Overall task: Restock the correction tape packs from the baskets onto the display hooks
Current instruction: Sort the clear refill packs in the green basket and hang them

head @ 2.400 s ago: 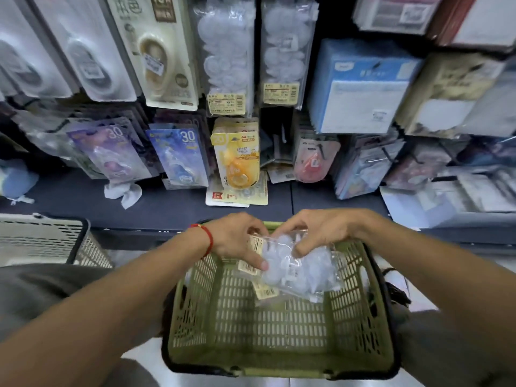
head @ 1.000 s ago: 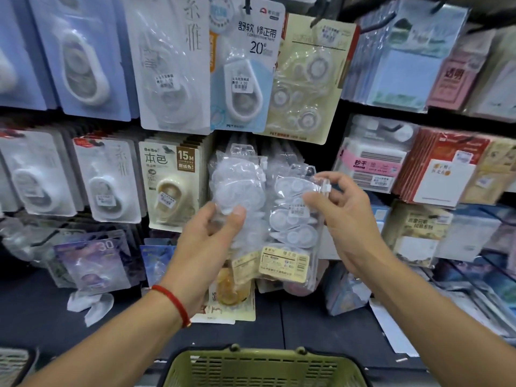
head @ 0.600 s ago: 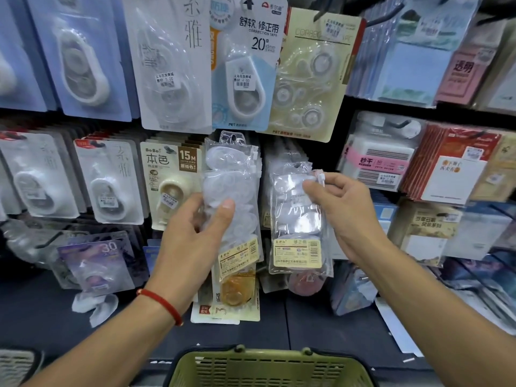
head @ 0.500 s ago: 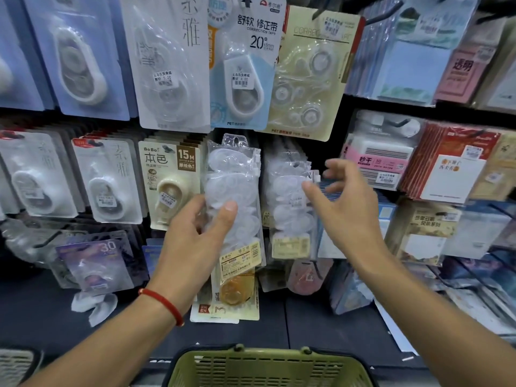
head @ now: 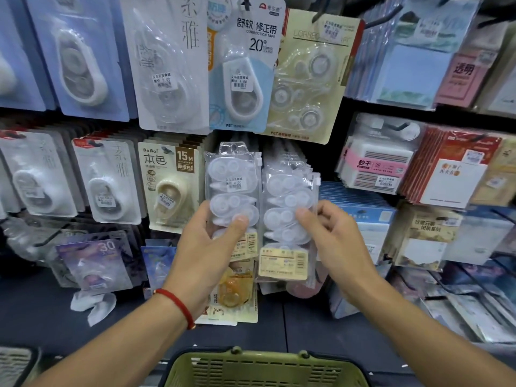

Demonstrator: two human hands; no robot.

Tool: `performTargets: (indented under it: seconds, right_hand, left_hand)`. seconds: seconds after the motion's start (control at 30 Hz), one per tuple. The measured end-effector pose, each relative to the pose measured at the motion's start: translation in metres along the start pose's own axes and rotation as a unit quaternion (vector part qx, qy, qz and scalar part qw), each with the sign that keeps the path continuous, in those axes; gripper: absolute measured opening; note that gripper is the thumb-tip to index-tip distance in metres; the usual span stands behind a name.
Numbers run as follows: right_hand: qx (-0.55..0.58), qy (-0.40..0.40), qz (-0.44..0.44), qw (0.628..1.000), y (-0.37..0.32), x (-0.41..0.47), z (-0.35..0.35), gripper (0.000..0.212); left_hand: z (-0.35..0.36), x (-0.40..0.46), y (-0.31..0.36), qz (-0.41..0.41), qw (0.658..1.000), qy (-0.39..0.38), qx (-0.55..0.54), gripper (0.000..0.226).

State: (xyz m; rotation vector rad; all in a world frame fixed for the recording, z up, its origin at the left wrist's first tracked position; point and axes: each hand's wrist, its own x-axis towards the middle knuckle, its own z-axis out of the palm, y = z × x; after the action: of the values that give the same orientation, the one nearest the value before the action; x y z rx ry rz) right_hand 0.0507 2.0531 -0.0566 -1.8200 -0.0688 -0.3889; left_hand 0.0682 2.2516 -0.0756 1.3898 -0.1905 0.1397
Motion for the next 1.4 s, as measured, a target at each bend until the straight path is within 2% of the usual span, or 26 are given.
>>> performTargets:
  seconds: [0.13, 0.3, 0.33, 0.43, 0.5, 0.57, 0.63, 0.73, 0.77, 0.87, 1.1, 1.23, 1.3, 1.37, 1.4]
  right_hand:
    - [0.053, 0.022, 0.020, 0.998, -0.001, 0.002, -0.005, 0.036]
    - [0.089, 0.024, 0.038, 0.995, -0.008, 0.001, -0.001, 0.069]
    - [0.092, 0.027, 0.037, 0.995, -0.010, 0.001, -0.001, 0.066]
    - [0.080, 0.045, 0.042, 0.995, -0.007, 0.004, -0.004, 0.039]
    - [-0.010, 0.063, 0.004, 0.998, -0.001, 0.004, -0.006, 0.027]
    - [-0.175, 0.117, -0.080, 0.974, -0.003, 0.003, -0.006, 0.024]
    - [-0.231, 0.091, -0.137, 0.959, -0.002, 0.002, -0.004, 0.026]
    - [-0.130, -0.046, -0.075, 0.988, 0.001, -0.001, 0.005, 0.015]
    - [-0.082, -0.056, -0.050, 0.994, 0.003, -0.002, 0.007, 0.013]
    - [-0.001, -0.008, -0.010, 1.000, 0.007, 0.000, 0.007, 0.012]
    - [0.031, 0.019, -0.005, 0.999, 0.005, 0.005, -0.003, 0.022]
    - [0.044, 0.012, -0.010, 0.999, 0.003, 0.006, -0.002, 0.059]
    - [0.044, 0.018, -0.007, 0.999, 0.001, 0.005, -0.001, 0.070]
    - [0.029, 0.034, 0.005, 0.999, 0.003, 0.006, -0.002, 0.068]
    - [0.005, 0.040, 0.002, 0.999, 0.005, 0.007, -0.002, 0.059]
  left_hand:
    - [-0.004, 0.003, 0.000, -0.019, 1.000, 0.012, 0.008, 0.023]
    - [-0.007, 0.001, 0.001, -0.006, 1.000, 0.010, 0.010, 0.025]
    - [-0.007, 0.001, 0.001, -0.005, 1.000, 0.012, 0.010, 0.025]
    - [-0.009, 0.001, 0.002, 0.001, 1.000, 0.018, 0.017, 0.027]
    - [-0.010, 0.001, 0.003, 0.006, 1.000, 0.017, 0.022, 0.027]
    - [-0.010, 0.000, 0.003, 0.006, 0.999, 0.000, 0.036, 0.028]
    - [-0.007, 0.000, 0.002, -0.010, 0.998, -0.036, 0.049, 0.029]
    - [0.002, -0.004, 0.000, -0.060, 0.992, -0.106, 0.043, 0.030]
    - [0.005, -0.005, -0.002, -0.071, 0.990, -0.121, 0.035, 0.030]
    - [0.009, -0.006, -0.008, -0.083, 0.989, -0.117, 0.027, 0.038]
    - [0.010, -0.008, -0.007, -0.058, 0.988, -0.127, 0.071, 0.040]
    - [0.010, -0.010, -0.002, -0.056, 0.987, -0.132, 0.075, 0.039]
    - [0.010, -0.011, 0.000, -0.053, 0.986, -0.138, 0.081, 0.037]
    - [0.010, -0.012, 0.002, -0.053, 0.985, -0.144, 0.082, 0.036]
    - [0.010, -0.012, 0.002, -0.053, 0.985, -0.140, 0.087, 0.036]
